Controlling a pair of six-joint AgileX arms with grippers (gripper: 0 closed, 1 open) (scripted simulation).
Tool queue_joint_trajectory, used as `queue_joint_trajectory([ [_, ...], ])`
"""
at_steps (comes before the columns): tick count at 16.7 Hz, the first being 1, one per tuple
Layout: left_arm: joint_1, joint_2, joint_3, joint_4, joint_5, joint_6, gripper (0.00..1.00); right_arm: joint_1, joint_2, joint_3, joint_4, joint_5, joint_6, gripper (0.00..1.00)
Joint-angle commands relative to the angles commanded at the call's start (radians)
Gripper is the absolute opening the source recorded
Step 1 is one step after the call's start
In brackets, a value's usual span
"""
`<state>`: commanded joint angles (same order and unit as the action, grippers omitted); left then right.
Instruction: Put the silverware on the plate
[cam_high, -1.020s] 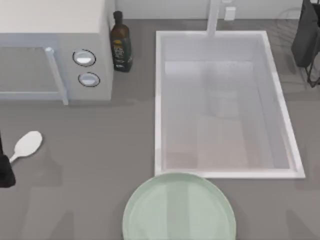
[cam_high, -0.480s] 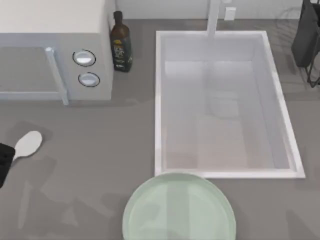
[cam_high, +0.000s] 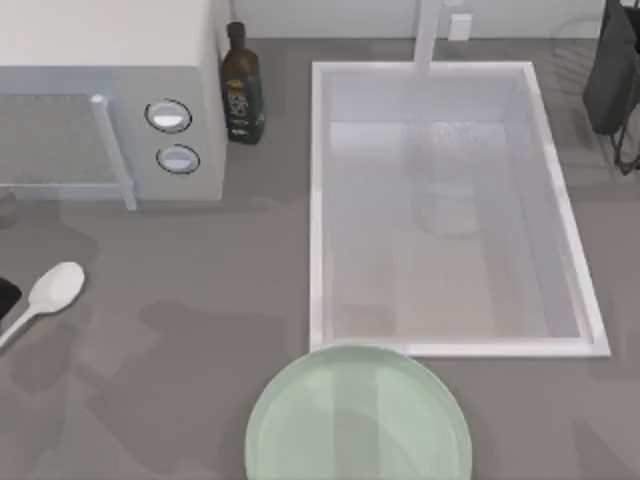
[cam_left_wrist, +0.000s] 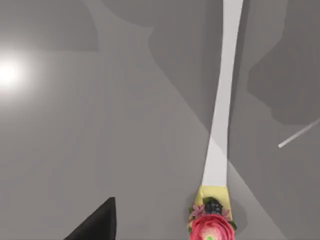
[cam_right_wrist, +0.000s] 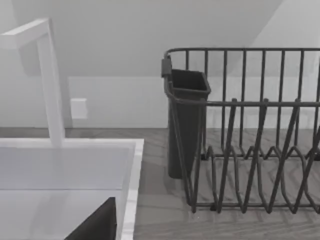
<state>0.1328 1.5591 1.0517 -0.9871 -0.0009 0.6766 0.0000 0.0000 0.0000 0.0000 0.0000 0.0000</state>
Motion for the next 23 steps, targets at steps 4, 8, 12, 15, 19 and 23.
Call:
queue_joint_trajectory([
  [4,0.009,0.096,0.075,-0.061,0.000,0.045,1.00,0.000,0.000,0.000,0.000,0.000,0.000,1.00],
  [8,0.004,0.093,0.072,-0.058,0.000,0.043,1.00,0.000,0.000,0.000,0.000,0.000,0.000,1.00],
  [12,0.007,0.128,0.027,0.014,0.000,0.042,1.00,0.000,0.000,0.000,0.000,0.000,0.000,1.00],
  [15,0.009,0.193,-0.048,0.165,0.000,0.046,1.00,0.000,0.000,0.000,0.000,0.000,0.000,1.00],
  [19,0.012,0.271,-0.137,0.331,0.001,0.050,1.00,0.000,0.000,0.000,0.000,0.000,0.000,1.00],
  [23,0.012,0.284,-0.150,0.352,0.001,0.051,1.00,0.000,0.000,0.000,0.000,0.000,0.000,1.00],
])
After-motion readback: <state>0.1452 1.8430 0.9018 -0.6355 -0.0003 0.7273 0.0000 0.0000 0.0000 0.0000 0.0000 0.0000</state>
